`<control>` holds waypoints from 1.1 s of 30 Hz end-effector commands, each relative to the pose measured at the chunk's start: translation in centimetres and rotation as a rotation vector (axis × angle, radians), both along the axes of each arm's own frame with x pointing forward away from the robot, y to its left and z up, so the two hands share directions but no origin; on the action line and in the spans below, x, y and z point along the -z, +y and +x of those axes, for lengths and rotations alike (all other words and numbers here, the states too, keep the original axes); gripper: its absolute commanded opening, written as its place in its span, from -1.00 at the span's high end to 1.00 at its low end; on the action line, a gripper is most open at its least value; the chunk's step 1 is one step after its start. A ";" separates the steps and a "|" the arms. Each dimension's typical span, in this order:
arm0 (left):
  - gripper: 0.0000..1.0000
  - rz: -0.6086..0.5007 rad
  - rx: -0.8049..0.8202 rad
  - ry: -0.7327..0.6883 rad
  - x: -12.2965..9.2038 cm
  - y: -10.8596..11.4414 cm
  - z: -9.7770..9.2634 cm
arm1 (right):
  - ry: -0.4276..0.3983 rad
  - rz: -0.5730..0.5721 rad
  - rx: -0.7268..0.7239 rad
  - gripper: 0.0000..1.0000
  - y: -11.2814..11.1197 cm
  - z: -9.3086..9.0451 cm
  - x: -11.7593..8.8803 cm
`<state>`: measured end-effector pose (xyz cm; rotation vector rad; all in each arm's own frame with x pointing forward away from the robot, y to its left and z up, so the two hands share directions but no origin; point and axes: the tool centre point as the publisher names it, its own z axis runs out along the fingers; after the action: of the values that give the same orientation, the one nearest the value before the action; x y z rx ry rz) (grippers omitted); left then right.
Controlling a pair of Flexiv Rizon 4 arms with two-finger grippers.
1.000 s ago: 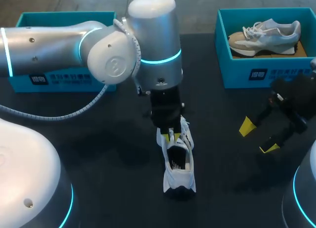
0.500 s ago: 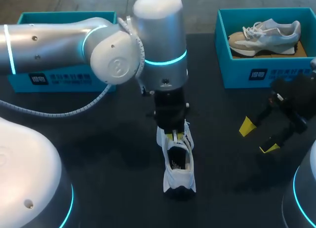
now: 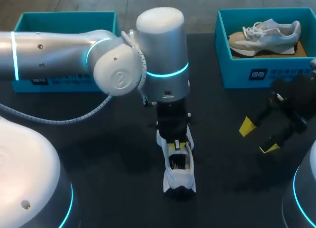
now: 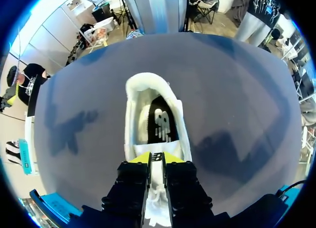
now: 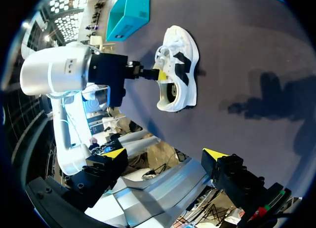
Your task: Take the shoe out of the shoebox, open the shoe tongue, remove and reinsert the insole, then place the shoe into the shoebox
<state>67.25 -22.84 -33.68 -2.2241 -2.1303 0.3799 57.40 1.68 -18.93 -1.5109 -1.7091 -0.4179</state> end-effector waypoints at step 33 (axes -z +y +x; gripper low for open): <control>-1.00 0.066 -0.353 0.101 -7.6 4.3 -3.3 | -0.001 -0.002 0.002 -1.00 0.0 -0.1 0.1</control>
<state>63.90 -18.61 -26.11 -1.7501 -2.4387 0.4166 57.40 1.68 -18.92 -1.5110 -1.7091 -0.4179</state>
